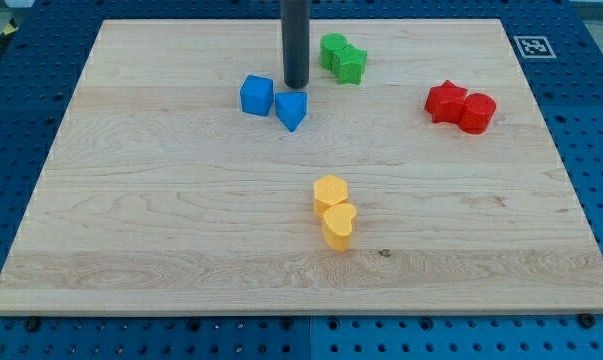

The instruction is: Move the blue triangle slightly downwards

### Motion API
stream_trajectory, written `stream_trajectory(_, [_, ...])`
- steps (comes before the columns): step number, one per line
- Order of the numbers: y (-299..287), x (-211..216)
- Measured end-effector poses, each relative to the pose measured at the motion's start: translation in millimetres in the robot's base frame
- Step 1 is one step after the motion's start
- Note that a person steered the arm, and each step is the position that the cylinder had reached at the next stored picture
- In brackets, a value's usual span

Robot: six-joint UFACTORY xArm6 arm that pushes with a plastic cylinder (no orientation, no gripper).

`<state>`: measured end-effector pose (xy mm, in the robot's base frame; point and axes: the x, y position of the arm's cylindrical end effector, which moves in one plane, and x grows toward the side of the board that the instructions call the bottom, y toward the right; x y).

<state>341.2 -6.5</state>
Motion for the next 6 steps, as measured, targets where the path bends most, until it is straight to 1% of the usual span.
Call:
stream_trajectory(1, [0.9,35.6])
stream_trajectory(2, [0.9,48.8])
stream_trajectory(5, [-15.6,64.3])
stream_trajectory(6, [3.3,64.3])
